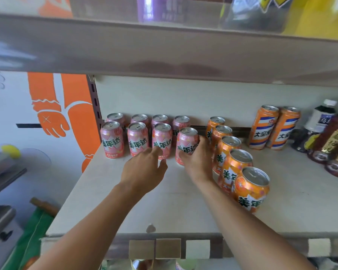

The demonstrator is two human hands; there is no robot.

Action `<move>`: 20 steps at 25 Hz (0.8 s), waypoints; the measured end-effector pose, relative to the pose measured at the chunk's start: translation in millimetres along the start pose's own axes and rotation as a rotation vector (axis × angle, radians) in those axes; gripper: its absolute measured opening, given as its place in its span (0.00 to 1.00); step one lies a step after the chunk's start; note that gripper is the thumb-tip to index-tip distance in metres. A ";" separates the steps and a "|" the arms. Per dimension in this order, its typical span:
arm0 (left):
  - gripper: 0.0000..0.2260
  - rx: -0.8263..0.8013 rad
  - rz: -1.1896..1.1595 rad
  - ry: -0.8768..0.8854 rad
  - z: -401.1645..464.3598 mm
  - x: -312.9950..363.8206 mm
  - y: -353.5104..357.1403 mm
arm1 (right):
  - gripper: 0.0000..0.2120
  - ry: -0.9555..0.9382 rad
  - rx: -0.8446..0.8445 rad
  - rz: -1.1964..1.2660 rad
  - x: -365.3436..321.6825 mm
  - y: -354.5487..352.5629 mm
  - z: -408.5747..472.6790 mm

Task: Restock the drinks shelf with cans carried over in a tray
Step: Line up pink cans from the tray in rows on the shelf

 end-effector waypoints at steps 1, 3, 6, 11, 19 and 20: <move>0.14 -0.004 0.003 0.002 1.9 0.3 4.0 | 0.31 0.002 0.000 0.002 2.6 2.9 2.9; 0.14 -0.011 0.007 0.000 4.7 -0.3 10.0 | 0.31 0.012 -0.020 0.017 4.4 8.4 7.4; 0.14 -0.014 0.007 -0.010 7.6 -4.3 13.4 | 0.31 0.020 -0.065 0.049 3.9 16.8 9.2; 0.15 0.000 0.013 -0.003 9.0 -8.0 11.2 | 0.31 -0.007 -0.058 0.027 3.9 25.7 13.6; 0.14 0.018 0.013 0.019 3.6 -11.1 3.6 | 0.30 -0.025 -0.056 0.002 4.6 27.3 10.9; 0.14 0.014 0.012 0.011 1.9 -13.5 2.8 | 0.30 -0.025 -0.058 -0.007 4.0 26.5 10.8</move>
Point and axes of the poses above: each hand's wrist, its own z-axis towards the middle knuckle, its own y-axis out of the palm, x = y × z, the point moved 5 cm from there along z, towards the middle knuckle, and after that the axes turned 9 degrees about x, right-handed, at the moved point
